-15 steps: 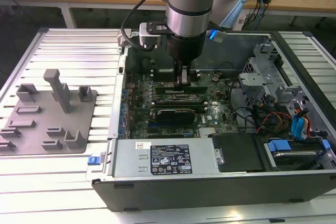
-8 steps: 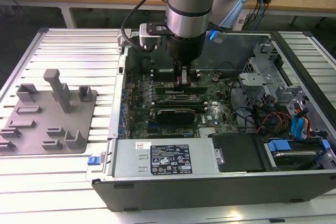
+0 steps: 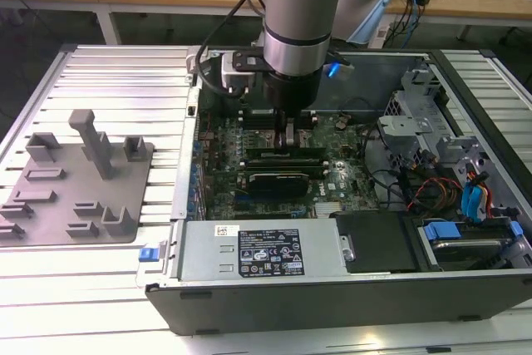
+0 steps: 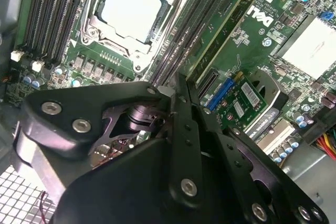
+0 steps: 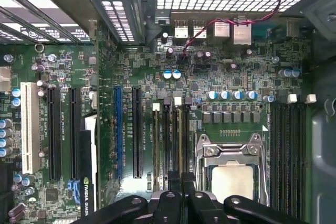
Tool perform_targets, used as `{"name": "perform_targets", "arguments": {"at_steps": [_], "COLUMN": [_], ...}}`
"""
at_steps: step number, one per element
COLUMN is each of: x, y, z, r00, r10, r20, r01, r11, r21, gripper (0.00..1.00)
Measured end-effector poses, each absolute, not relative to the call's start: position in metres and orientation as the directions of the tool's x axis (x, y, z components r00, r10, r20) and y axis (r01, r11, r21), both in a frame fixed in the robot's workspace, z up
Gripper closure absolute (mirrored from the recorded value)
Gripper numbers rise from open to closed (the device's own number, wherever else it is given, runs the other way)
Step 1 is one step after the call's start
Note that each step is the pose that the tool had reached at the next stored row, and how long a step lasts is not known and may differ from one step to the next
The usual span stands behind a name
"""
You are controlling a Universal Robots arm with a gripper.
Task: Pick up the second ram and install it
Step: 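Insert the second ram into the second slot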
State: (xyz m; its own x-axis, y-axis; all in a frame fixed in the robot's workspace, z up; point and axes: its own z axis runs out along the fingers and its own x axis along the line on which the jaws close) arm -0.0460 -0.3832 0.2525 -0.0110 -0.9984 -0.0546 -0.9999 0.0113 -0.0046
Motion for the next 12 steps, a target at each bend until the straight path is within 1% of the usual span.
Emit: {"name": "perform_targets", "arguments": {"at_steps": [12], "x": [-0.046], "y": [-0.383], "z": [0.241], "r00": [-0.011], "r10": [-0.998], "r20": [-0.054], "r01": [-1.000], "r11": [0.011], "r21": [-0.005], "gripper": [0.90]}}
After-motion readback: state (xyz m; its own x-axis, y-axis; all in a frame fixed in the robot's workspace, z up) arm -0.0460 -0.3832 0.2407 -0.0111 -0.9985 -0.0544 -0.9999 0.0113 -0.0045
